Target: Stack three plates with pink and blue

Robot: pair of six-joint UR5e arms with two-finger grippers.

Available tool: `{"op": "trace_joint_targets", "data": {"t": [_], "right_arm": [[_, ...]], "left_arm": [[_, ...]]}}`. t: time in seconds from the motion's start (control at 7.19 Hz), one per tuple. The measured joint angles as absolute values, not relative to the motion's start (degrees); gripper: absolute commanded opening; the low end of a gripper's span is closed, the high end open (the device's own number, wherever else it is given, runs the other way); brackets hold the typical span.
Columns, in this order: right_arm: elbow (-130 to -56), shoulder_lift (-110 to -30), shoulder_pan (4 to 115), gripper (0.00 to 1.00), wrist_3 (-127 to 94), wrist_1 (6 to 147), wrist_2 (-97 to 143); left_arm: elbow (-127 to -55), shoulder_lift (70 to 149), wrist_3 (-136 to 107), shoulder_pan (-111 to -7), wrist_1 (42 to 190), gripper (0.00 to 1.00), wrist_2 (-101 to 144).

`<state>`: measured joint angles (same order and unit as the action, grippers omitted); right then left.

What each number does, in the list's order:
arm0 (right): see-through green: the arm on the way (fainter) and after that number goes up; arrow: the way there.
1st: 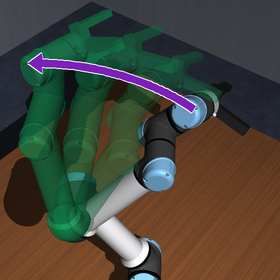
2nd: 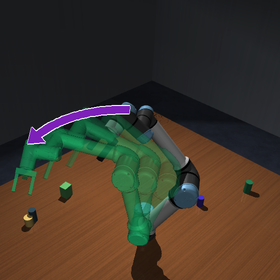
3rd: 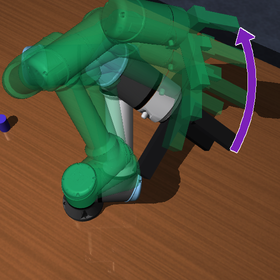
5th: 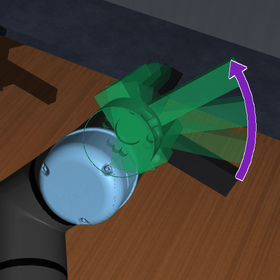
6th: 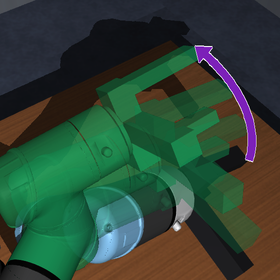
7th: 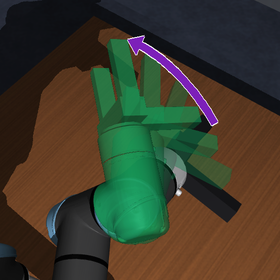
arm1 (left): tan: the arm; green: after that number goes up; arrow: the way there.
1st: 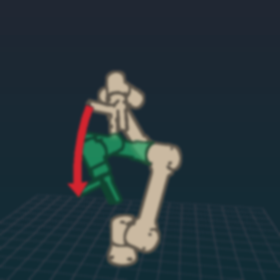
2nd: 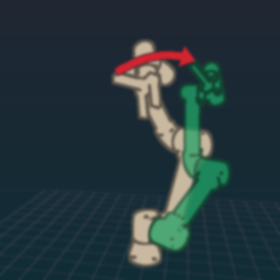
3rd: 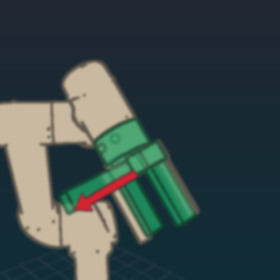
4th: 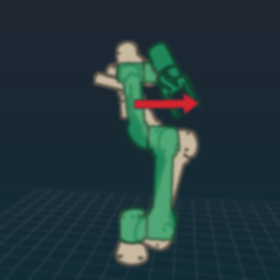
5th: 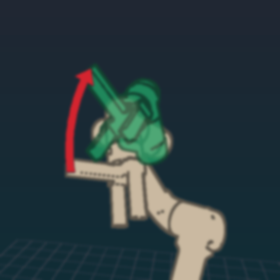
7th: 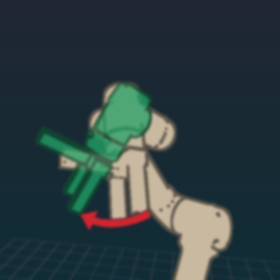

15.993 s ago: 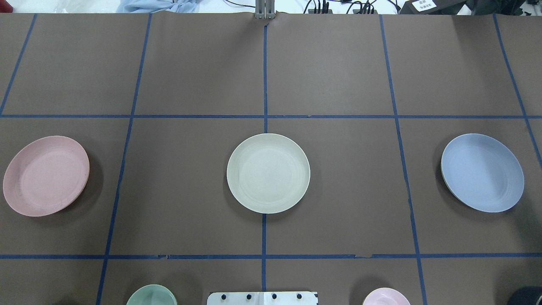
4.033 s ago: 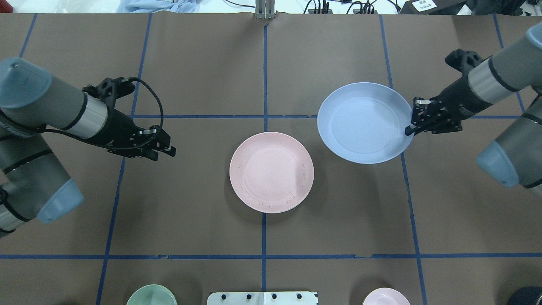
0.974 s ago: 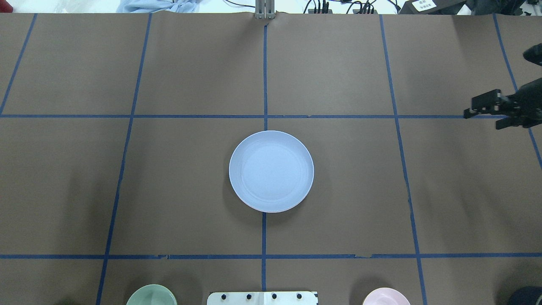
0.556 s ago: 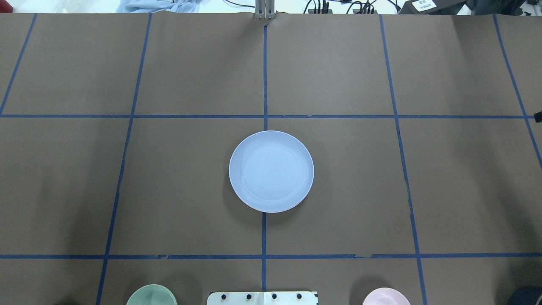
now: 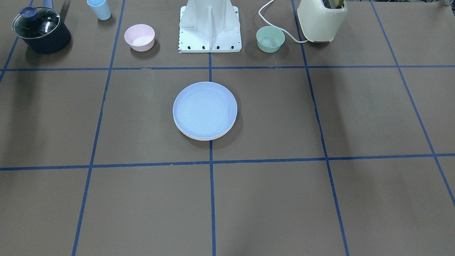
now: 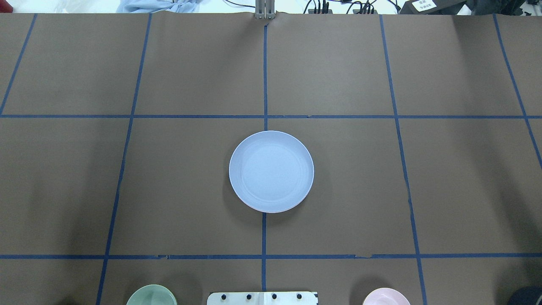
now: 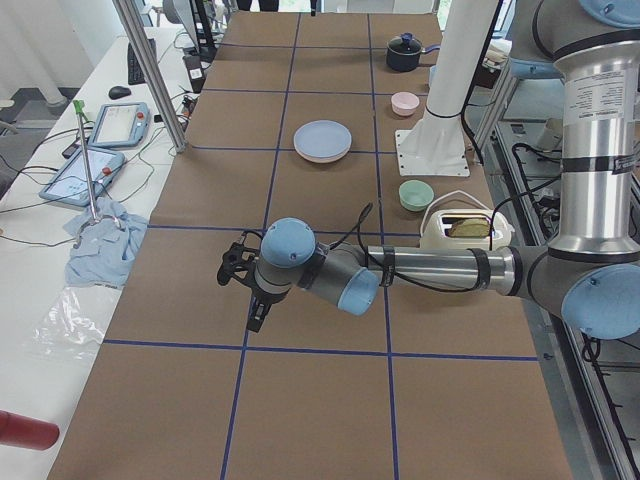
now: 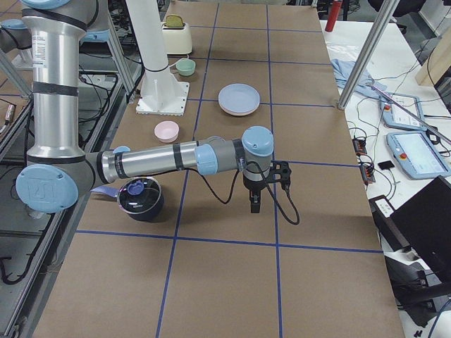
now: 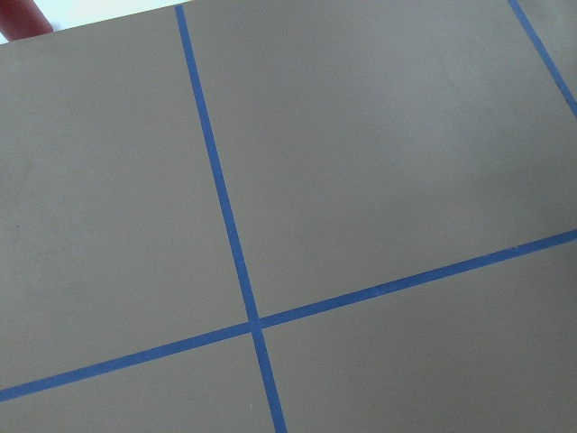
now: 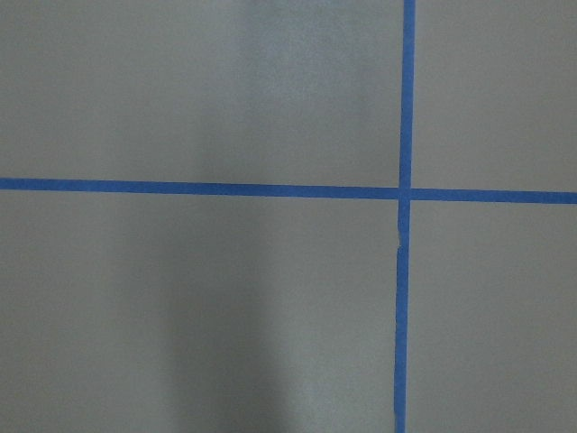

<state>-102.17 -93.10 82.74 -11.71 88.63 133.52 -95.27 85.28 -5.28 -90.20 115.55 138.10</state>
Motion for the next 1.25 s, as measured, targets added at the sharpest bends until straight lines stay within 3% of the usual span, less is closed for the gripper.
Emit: {"op": "trace_joint_targets", "data": {"t": [1.25], "right_arm": [[-97.2,-90.7,82.6,1.0,-11.2,87.7,133.5]], "left_arm": [[-96.1,86.1,-5.3,-90.3,116.7,1.0,137.3]]}}
